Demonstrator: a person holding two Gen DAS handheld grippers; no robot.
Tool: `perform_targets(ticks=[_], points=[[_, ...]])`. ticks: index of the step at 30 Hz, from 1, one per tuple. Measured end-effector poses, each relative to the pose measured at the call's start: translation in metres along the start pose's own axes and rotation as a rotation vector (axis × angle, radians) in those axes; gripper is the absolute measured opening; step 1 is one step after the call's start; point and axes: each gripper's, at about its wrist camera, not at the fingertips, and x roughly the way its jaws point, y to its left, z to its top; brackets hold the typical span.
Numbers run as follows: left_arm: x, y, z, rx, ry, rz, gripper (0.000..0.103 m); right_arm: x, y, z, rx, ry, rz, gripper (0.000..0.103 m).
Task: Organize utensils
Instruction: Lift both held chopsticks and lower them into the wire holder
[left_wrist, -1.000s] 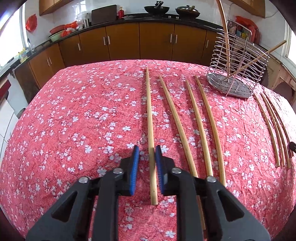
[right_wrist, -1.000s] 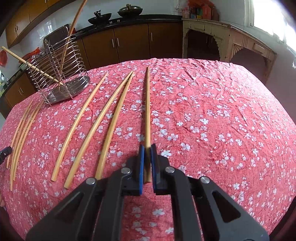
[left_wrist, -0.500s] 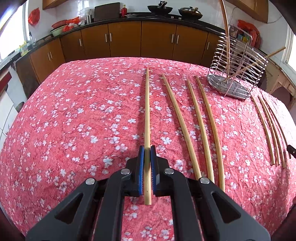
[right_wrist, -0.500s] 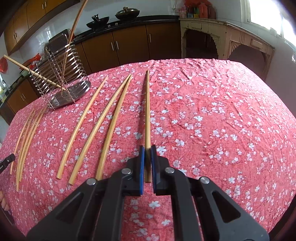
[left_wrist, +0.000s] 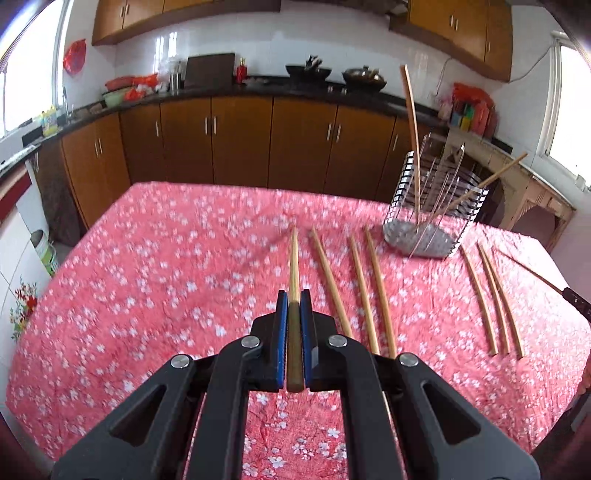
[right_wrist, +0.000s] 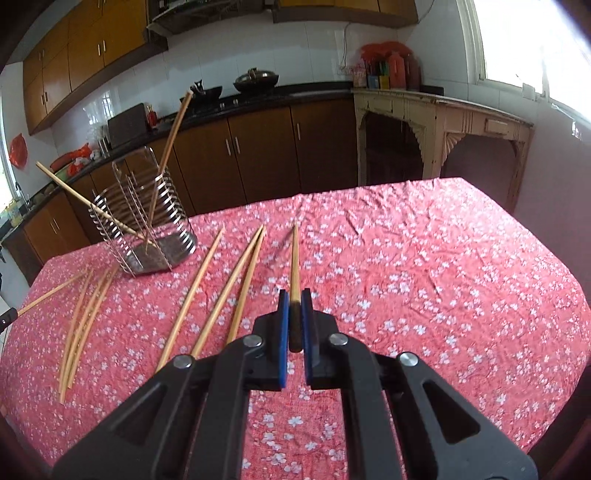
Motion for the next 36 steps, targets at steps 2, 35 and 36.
perform_targets(ticks=[2, 35, 36], points=[[-0.005, 0.002, 0.005, -0.009, -0.021, -0.009, 0.007, -0.005, 0.000, 0.003, 0.002, -0.023, 0.005, 0.008], [-0.058, 0.012, 0.061, -0.106, -0.263, -0.025, 0.006, -0.069, -0.001, 0.069, 0.081, -0.340, 0.129, 0.008], [-0.061, 0.011, 0.064, -0.101, -0.270, -0.026, 0.006, -0.075, 0.000, 0.073, 0.083, -0.350, 0.141, 0.007]])
